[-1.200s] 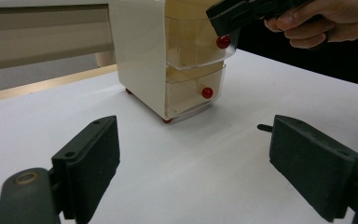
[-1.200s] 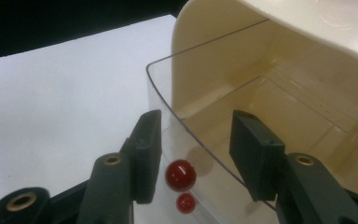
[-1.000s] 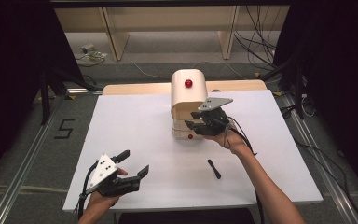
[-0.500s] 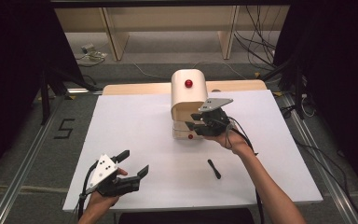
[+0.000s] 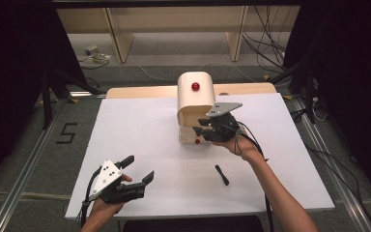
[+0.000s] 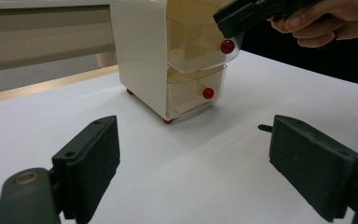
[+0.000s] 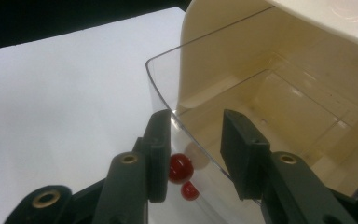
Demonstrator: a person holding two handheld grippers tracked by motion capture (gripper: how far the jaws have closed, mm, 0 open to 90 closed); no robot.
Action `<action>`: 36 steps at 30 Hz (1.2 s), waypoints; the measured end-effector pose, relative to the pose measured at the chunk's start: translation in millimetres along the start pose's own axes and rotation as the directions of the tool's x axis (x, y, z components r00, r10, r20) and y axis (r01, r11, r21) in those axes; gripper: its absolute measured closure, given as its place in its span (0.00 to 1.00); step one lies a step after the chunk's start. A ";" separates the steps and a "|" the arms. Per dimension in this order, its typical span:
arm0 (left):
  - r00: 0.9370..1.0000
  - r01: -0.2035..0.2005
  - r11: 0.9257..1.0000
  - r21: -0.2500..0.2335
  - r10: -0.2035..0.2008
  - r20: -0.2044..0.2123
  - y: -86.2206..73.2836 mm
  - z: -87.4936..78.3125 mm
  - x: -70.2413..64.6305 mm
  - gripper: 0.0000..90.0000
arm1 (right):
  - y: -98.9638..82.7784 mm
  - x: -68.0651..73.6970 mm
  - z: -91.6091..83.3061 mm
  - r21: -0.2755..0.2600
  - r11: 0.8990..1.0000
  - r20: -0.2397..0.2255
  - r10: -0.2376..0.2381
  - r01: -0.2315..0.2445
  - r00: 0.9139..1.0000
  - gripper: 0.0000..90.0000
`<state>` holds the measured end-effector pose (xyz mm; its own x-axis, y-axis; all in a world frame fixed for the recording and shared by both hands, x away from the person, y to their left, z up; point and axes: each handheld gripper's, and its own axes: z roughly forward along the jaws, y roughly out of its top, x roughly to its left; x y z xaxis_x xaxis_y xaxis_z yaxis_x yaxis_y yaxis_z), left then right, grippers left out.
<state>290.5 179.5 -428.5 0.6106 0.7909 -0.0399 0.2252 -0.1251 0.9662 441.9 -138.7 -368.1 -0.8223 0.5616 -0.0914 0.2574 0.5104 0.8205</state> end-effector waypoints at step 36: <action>1.000 -0.002 1.000 0.001 0.002 -0.002 0.0 0.2 -0.1 0.18 | -0.6 0.7 -5.6 0.002 1.000 -0.021 -0.018 0.018 1.000 0.78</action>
<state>290.6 179.3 -428.6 0.6093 0.7920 -0.0371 0.2248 -0.1276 0.9660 438.4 -142.3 -365.5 -0.8373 0.5385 -0.0948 0.2430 0.5218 0.8178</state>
